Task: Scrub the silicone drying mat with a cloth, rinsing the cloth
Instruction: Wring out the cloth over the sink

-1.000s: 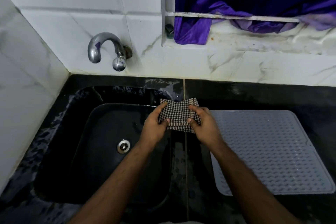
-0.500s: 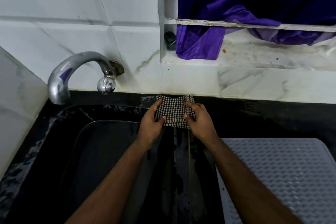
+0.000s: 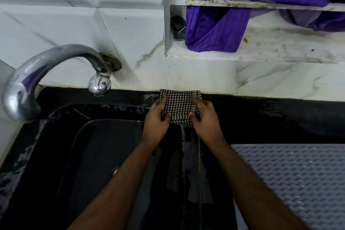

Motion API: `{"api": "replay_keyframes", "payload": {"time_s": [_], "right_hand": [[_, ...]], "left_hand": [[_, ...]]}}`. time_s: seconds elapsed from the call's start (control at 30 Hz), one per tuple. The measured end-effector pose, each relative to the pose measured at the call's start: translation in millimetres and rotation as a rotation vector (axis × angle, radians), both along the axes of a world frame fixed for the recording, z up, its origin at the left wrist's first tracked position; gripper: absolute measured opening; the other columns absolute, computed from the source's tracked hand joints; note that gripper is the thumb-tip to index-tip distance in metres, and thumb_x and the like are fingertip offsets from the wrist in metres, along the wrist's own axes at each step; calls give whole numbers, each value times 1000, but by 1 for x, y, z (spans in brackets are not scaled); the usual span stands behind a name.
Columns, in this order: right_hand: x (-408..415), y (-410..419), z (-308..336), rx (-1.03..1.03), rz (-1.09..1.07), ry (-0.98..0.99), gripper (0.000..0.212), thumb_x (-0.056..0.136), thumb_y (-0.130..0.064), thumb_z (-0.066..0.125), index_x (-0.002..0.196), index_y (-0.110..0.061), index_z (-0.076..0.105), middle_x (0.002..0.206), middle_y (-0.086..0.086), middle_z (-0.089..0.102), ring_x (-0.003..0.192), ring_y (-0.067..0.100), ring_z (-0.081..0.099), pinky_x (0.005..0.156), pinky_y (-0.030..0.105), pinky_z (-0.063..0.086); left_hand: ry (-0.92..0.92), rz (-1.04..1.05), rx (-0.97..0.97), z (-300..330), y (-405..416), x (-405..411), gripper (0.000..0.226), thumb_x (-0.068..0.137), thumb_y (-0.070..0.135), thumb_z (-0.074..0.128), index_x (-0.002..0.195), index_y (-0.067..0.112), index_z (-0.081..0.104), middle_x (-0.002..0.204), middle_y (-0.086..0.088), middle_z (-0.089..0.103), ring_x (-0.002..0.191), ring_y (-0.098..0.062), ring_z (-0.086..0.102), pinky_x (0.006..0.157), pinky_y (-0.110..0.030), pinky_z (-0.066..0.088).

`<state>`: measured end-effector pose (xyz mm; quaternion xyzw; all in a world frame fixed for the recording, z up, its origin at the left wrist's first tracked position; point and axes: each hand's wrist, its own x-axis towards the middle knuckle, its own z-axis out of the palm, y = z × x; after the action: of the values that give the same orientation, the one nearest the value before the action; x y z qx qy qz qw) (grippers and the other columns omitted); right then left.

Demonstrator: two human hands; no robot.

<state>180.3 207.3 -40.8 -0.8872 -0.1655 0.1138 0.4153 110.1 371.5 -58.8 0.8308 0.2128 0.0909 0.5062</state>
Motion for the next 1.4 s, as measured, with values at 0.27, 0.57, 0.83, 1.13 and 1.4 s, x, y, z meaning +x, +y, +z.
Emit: {"api": "replay_keyframes", "payload": {"time_s": [0.27,0.57,0.83,1.13,1.4], "right_hand": [[0,-1,-2,20,-24,-16,48,94,-2,61,141,-7,54,132,18,47,119,25,53,102,9,31],[3,-19,-1,60,-109,-24,46,93,0,61,138,-8,58,133,15,51,120,21,53,103,9,32],[5,-21,-2,39,-110,-41,47,93,-1,62,139,-10,57,133,14,51,121,23,54,105,15,34],[9,-21,-8,-317,-99,-135,47,95,-24,59,141,-32,56,143,11,44,121,35,42,100,43,42],[2,-37,6,-159,-80,-71,46,98,-21,60,143,-21,54,142,19,41,129,34,39,110,39,36]], "left_hand": [[44,13,75,4,2,4,61,88,-4,67,146,1,49,155,-14,35,144,-22,36,114,-10,20],[-22,30,28,13,-20,5,61,89,-7,67,146,-2,46,146,-16,47,133,-17,43,107,0,22],[-8,45,22,12,-22,6,62,89,-3,70,146,-1,46,146,-15,48,135,-22,46,115,-20,30],[129,-1,197,9,-26,9,58,94,15,66,149,12,47,156,0,41,136,-21,48,110,-37,44],[231,52,354,25,-51,-2,55,99,38,58,149,20,43,158,2,35,123,-29,58,92,-46,54]]}}
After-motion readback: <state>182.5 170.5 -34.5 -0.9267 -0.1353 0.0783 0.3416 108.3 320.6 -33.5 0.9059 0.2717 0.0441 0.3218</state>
